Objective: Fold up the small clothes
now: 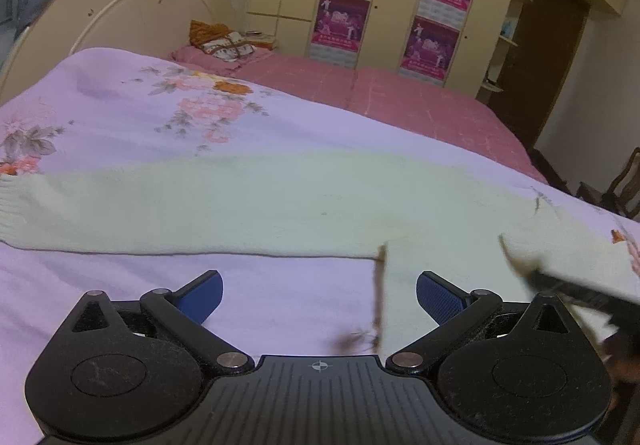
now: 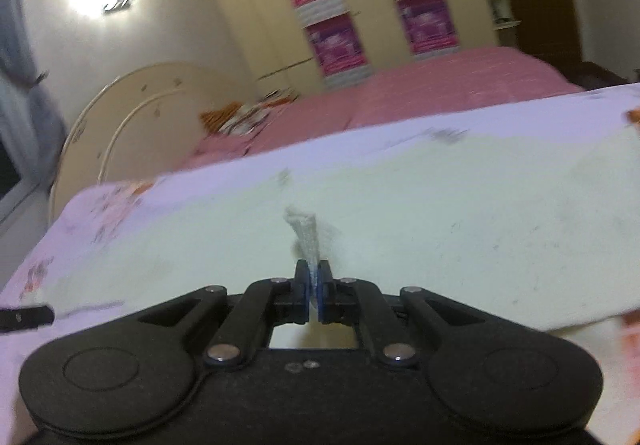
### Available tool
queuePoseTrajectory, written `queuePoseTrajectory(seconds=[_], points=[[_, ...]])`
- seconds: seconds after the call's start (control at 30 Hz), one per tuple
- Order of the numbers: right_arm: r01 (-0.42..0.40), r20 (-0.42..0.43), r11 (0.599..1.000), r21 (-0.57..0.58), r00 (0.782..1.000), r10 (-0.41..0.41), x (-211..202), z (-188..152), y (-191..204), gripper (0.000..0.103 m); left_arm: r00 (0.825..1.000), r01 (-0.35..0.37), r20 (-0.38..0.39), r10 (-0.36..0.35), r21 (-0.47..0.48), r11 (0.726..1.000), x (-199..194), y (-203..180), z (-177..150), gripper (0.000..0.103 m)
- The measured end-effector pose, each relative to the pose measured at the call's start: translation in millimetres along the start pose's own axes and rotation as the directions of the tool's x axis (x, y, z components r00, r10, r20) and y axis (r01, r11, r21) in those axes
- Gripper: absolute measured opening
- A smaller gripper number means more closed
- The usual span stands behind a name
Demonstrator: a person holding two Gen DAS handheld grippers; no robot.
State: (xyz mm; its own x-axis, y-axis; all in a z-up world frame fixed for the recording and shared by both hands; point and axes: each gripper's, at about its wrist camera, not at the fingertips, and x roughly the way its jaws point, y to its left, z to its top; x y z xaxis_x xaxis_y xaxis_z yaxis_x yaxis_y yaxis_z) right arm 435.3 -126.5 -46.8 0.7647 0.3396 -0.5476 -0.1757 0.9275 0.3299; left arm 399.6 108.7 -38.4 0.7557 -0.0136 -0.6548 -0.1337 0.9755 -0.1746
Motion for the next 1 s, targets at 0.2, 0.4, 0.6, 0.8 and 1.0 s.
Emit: queuePoseTrajectory(seconds=[0.2, 0.4, 0.6, 0.8, 1.0], points=[[0.0, 0.056, 0.999, -0.034, 0.998, 0.002, -41, -12, 3, 0.031, 0.987, 0.153, -0.051, -0.154, -0.028, 0.988, 28, -39, 2, 0.067], [0.053, 0.093, 0.997, 0.05, 0.994, -0.058, -85, -31, -30, 0.027, 0.931, 0.34, -0.127, -0.341, -0.031, 0.94, 72, -116, 2, 0.049], [0.085, 0.116, 0.985, 0.152, 0.988, -0.103, -101, -35, -56, 0.028, 0.906, 0.351, -0.221, -0.362, -0.089, 0.932, 130, -162, 2, 0.003], [0.102, 0.104, 0.967, 0.233, 0.986, -0.129, -110, -42, -82, 0.029, 0.943, 0.323, -0.074, -0.324, -0.036, 0.946, 120, -143, 24, 0.003], [0.049, 0.11, 0.936, 0.349, 0.989, -0.094, -108, -44, -105, 0.036, 0.968, 0.243, -0.044, -0.246, -0.061, 0.968, 116, -96, 37, 0.003]])
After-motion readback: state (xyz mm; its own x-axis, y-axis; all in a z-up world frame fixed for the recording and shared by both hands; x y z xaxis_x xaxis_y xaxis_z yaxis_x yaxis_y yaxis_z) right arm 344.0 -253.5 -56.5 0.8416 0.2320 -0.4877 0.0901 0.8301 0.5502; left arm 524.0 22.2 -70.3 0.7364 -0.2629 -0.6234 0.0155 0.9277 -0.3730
